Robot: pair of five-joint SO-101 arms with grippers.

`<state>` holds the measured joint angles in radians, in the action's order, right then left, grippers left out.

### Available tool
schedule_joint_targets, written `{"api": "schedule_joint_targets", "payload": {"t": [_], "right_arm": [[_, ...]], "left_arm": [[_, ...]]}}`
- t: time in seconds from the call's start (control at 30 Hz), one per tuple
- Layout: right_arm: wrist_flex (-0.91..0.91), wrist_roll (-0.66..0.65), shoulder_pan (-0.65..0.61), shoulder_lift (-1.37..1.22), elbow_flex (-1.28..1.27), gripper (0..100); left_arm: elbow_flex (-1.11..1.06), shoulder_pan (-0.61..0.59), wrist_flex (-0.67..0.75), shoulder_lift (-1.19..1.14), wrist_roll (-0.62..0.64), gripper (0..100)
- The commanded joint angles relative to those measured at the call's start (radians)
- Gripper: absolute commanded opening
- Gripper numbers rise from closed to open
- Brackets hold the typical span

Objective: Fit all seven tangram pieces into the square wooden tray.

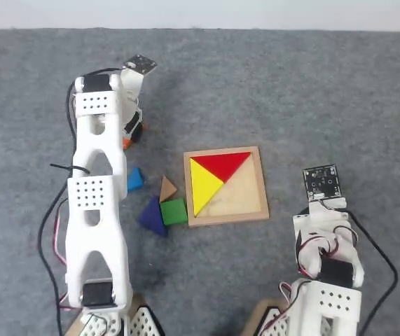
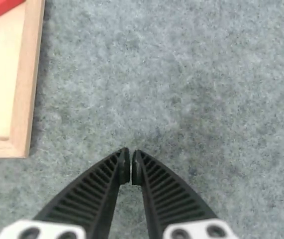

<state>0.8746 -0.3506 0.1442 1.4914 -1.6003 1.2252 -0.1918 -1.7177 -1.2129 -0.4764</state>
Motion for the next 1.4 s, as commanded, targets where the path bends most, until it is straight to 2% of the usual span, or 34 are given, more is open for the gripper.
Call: {"api": "schedule_joint_targets", "payload": {"t": [0.0, 0.13, 0.3, 0.47, 0.57, 0.77, 0.9, 1.0, 1.07, 1.2, 1.37], "right_arm": [[0.008, -0.012, -0.010, 0.018, 0.003, 2.3], [0.008, -0.012, -0.012, 0.018, 0.003, 2.3], [0.008, -0.012, -0.012, 0.018, 0.003, 2.3], [0.008, -0.012, -0.012, 0.018, 0.003, 2.3], [0.008, -0.012, -0.012, 0.018, 0.003, 2.3], [0.008, -0.009, -0.005, 0.021, 0.003, 2.3], [0.008, -0.008, -0.002, 0.022, 0.005, 2.3], [0.008, -0.008, 0.033, 0.022, 0.012, 2.1], [0.008, -0.002, 0.119, 0.022, 0.031, 2.0], [0.021, 0.091, 0.257, 0.022, 0.077, 2.0], [0.050, 0.094, 0.265, 0.022, 0.094, 2.0]], "left_arm": [[0.030, 0.025, -0.040, 0.035, 0.072, 1], [-0.070, 0.068, -0.040, 0.141, 0.155, 1], [-0.340, 0.153, -0.040, 0.388, 0.273, 1], [-0.570, 0.273, -0.037, 0.669, 0.417, 1], [-0.656, 0.371, -0.035, 0.758, 0.535, 1], [-0.668, 0.571, 0.009, 0.701, 0.755, 1], [-0.668, 0.657, 0.075, 0.664, 0.882, 1], [-0.668, 0.686, 0.132, 0.654, 0.951, 1], [-0.674, 0.689, 0.166, 0.651, 0.994, 1], [-0.674, 0.698, 0.196, 0.651, 1.057, 1], [-0.687, 0.718, 0.249, 0.572, 1.057, 2]]}}
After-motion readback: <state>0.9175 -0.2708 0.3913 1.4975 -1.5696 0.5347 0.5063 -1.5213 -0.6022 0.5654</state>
